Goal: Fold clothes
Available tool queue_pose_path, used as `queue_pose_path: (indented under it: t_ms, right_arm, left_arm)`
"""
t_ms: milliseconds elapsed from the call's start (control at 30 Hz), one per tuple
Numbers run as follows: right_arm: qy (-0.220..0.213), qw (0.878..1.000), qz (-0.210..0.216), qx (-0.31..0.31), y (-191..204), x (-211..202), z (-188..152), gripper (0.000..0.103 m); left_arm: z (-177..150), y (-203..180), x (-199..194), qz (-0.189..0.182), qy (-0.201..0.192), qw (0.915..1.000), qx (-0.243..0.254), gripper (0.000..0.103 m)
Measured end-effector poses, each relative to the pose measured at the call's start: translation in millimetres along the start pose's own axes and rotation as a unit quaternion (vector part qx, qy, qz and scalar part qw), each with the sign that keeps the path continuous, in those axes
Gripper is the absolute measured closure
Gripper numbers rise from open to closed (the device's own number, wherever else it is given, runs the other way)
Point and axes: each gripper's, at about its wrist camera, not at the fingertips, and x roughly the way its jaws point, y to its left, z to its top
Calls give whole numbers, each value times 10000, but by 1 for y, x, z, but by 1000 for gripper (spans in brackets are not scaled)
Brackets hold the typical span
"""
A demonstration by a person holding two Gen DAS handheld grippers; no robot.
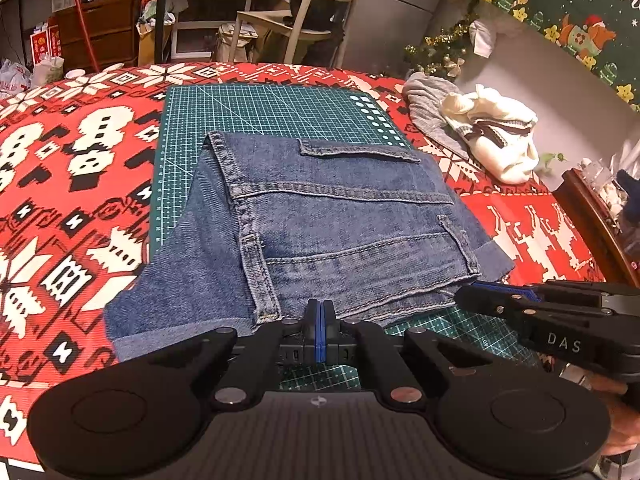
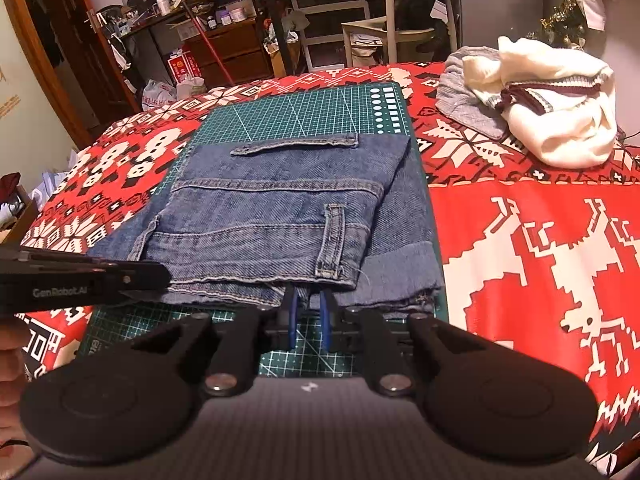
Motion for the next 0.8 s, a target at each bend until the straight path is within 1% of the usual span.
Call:
queue_pose_path:
  t_ms: [200, 300, 400, 467, 600, 667, 800]
  right_arm:
    - [53, 9996, -261, 72, -13, -6, -5, 93]
    - [-146, 9993, -299, 140, -23, -20, -4, 93]
    - [-358, 9984, -363, 263, -36, -32, 2, 93]
    - [-378, 9977, -367, 415, -48, -32, 8, 93]
    - [-284, 9972, -346, 593, -64, -20, 13, 94]
    - [-199, 9971, -322, 662, -71, -11, 13, 94]
    - [-170, 9957, -175, 898, -87, -8, 8, 93]
  left_arm:
    - [-9, 4, -7, 210, 10, 9996, 183, 101]
    - [-15, 9, -11, 355, 7, 9990, 281, 101]
    - [-17, 20, -17, 306, 4, 9994, 179, 101]
    - [-19, 26, -18, 286, 49, 9995, 116, 101]
    - [-26, 34, -17, 393, 148, 9991, -11, 101]
    - [-28, 37, -19, 400, 133, 9991, -100, 101]
    - [-27, 39, -25, 463, 89, 9987, -180, 101]
